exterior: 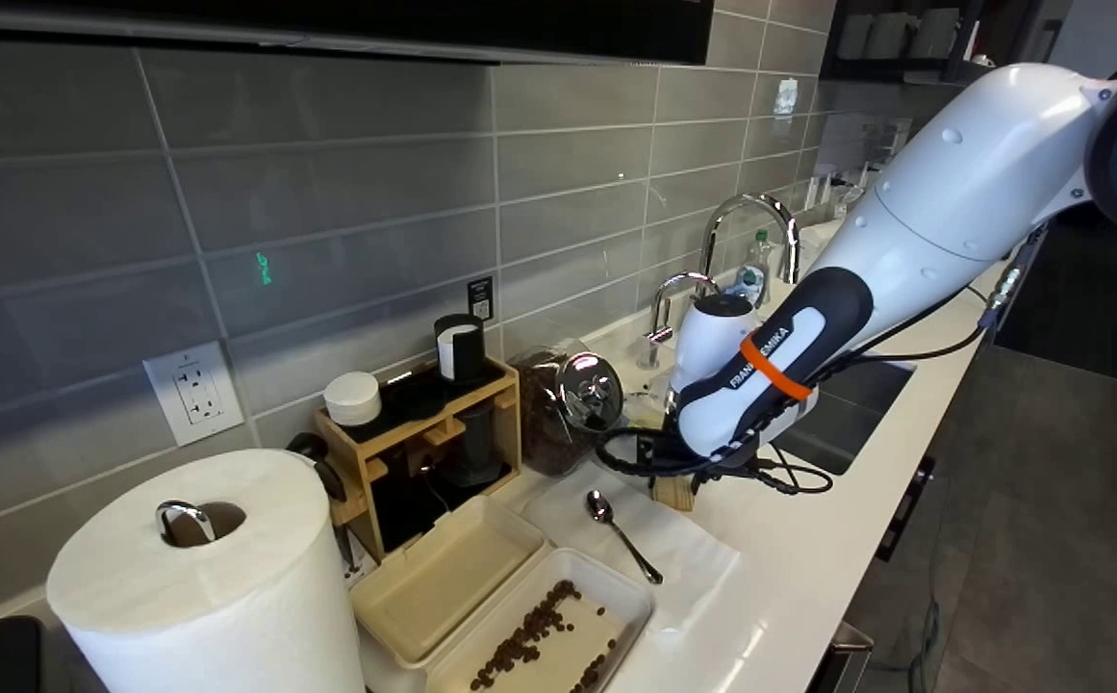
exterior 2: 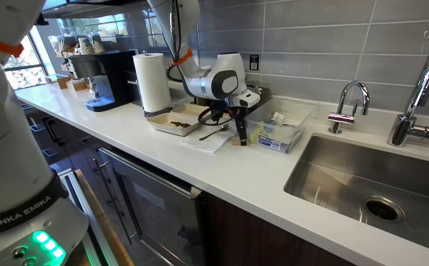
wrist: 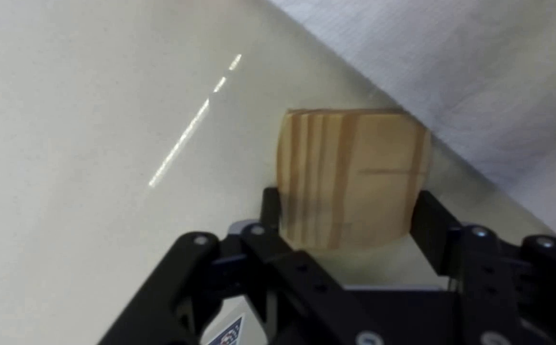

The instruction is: Put the wooden plaque in the lunch pack

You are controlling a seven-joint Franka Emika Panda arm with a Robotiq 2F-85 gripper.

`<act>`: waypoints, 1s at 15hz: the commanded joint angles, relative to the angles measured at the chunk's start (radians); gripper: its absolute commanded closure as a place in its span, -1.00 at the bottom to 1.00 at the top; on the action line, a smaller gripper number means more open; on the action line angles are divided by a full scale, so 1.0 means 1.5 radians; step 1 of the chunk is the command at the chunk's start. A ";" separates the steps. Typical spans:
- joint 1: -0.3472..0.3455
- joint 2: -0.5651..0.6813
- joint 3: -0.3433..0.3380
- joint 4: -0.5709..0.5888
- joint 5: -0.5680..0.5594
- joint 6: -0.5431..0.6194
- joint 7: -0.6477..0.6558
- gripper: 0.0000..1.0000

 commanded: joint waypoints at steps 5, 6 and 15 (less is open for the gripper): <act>0.061 -0.032 -0.073 -0.051 -0.010 -0.033 0.002 0.13; 0.062 -0.039 -0.074 -0.061 -0.010 -0.040 -0.003 0.13; 0.004 -0.168 0.076 -0.151 0.037 -0.019 -0.221 0.13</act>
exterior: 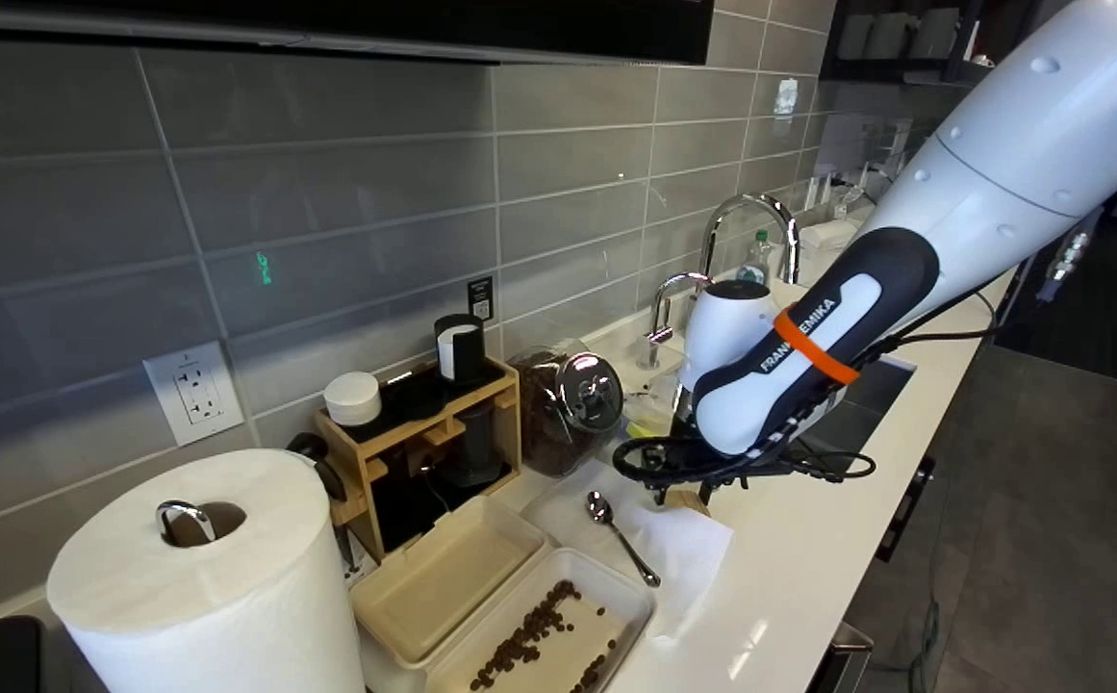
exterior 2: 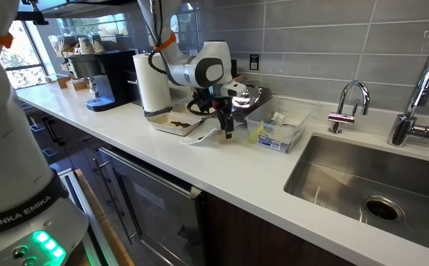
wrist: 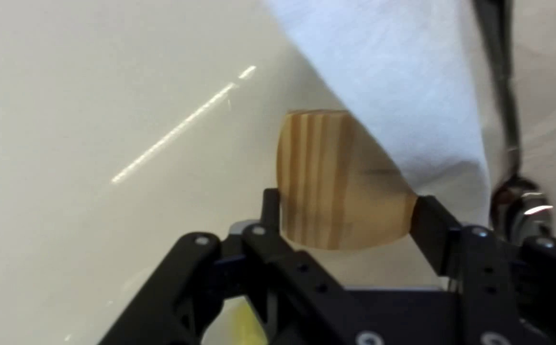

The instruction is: Put the wooden plaque in the lunch pack

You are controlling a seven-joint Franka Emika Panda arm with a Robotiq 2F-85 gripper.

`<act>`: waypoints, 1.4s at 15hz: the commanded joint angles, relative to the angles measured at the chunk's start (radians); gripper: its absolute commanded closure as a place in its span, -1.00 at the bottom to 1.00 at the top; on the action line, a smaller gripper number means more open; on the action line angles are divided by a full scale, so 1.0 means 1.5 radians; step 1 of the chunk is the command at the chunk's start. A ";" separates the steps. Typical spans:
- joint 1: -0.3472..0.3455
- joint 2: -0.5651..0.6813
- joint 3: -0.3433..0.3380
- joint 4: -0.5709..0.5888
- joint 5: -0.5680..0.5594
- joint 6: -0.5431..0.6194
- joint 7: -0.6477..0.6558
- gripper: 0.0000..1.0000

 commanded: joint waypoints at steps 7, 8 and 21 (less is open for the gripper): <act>0.069 -0.090 -0.022 -0.035 -0.044 0.074 -0.021 0.13; 0.051 -0.095 0.003 -0.037 -0.022 0.070 -0.051 0.13; 0.129 0.026 0.060 0.095 -0.033 0.122 -0.129 0.13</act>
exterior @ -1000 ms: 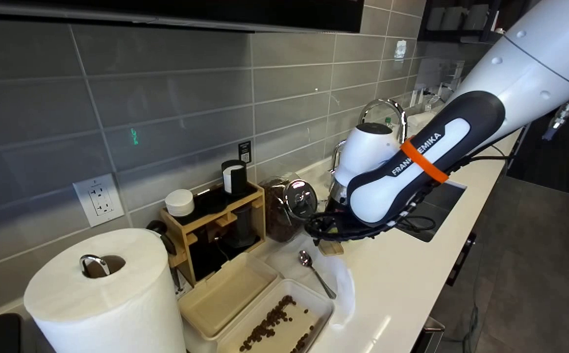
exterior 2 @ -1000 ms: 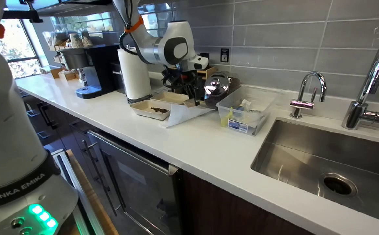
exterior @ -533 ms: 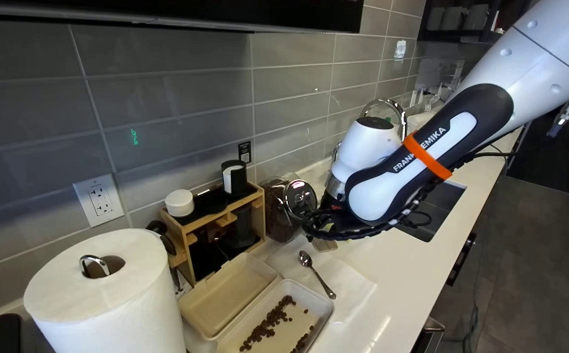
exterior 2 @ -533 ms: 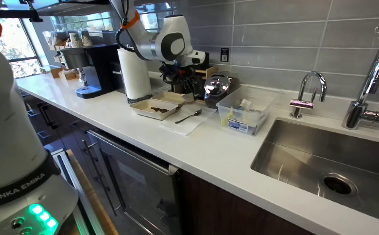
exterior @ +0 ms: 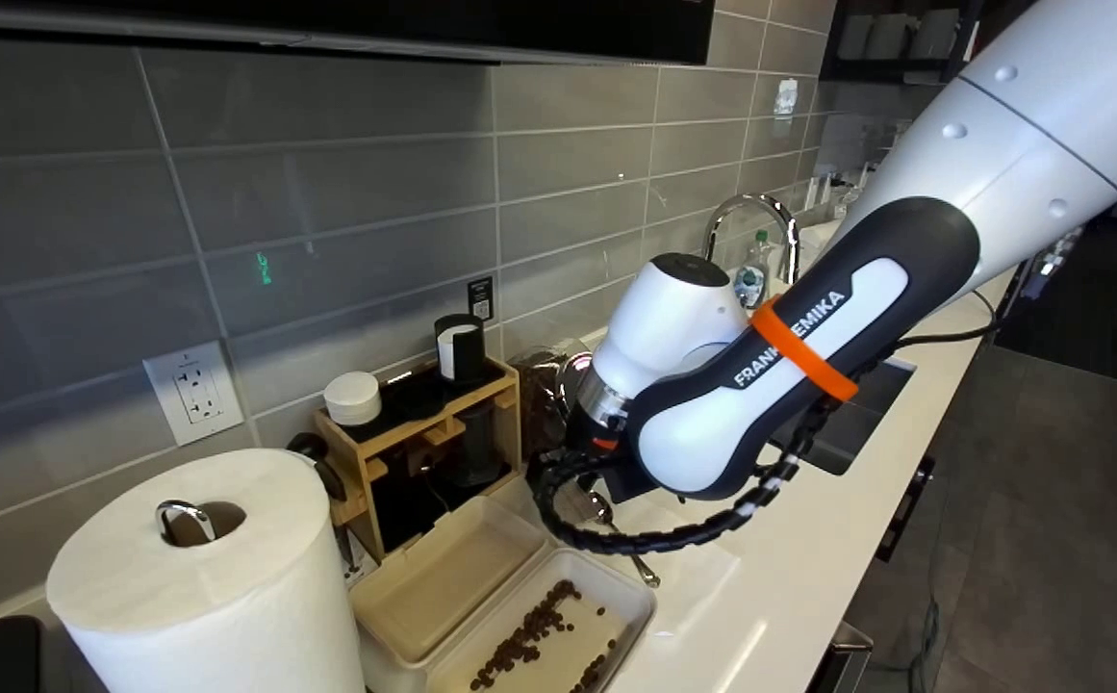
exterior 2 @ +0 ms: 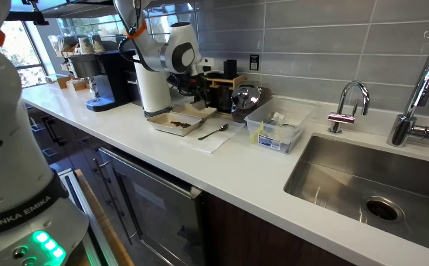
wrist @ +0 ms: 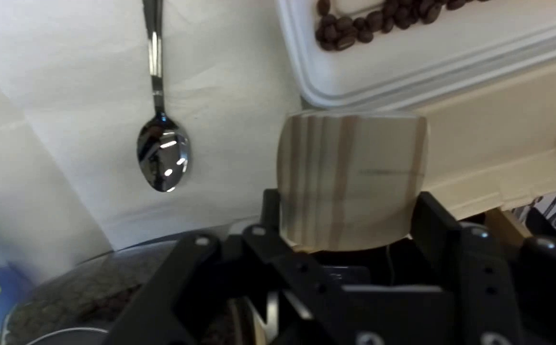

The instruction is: Put the wooden plaque in the lunch pack

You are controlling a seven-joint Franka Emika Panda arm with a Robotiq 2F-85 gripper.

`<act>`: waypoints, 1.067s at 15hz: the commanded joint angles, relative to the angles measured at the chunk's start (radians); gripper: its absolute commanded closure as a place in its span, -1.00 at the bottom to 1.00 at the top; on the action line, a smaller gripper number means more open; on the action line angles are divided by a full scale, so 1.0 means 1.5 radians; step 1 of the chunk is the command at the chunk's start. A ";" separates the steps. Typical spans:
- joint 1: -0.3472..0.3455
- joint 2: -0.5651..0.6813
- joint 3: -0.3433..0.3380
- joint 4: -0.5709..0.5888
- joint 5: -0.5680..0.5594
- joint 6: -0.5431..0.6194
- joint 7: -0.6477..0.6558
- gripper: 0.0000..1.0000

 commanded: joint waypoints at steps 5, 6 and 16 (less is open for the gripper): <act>0.112 0.133 -0.064 0.171 -0.031 -0.009 0.018 0.13; 0.119 0.149 -0.067 0.190 -0.030 -0.011 0.017 0.13; 0.148 0.285 -0.103 0.335 -0.017 0.003 0.021 0.13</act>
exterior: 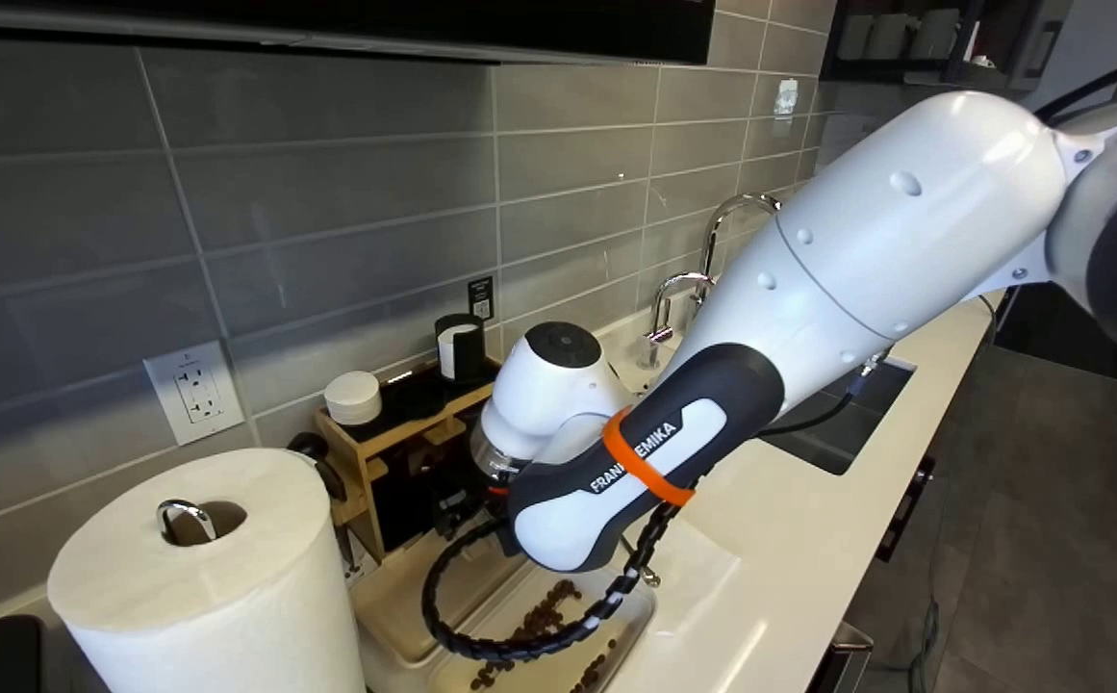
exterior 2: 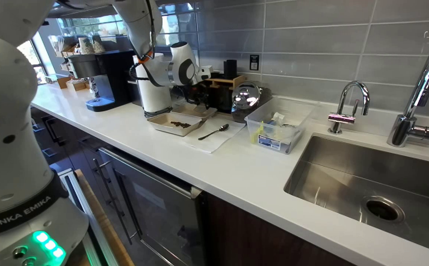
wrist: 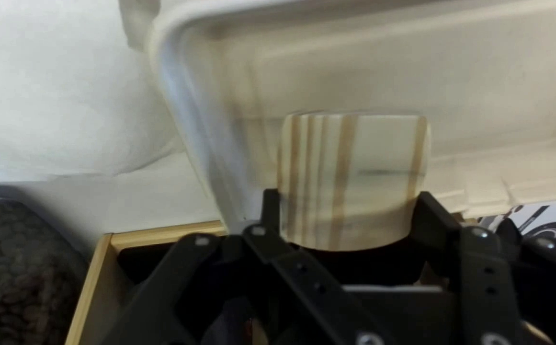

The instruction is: Put the wooden plaque in the lunch pack

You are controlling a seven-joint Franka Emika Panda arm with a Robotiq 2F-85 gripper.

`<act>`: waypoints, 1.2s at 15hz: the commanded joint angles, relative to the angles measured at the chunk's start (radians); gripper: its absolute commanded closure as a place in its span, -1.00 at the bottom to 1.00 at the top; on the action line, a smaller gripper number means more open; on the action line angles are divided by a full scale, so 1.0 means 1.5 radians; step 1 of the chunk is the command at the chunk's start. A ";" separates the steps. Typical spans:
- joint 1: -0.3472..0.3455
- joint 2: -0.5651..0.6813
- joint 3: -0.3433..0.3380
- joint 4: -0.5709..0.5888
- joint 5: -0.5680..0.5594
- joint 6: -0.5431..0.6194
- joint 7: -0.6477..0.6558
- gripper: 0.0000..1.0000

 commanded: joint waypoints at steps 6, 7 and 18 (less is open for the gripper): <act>0.012 0.064 -0.024 0.067 0.003 -0.014 0.010 0.13; 0.013 0.060 -0.024 0.062 0.002 -0.019 0.010 0.13; 0.029 0.040 -0.036 0.040 -0.013 -0.061 0.011 -0.86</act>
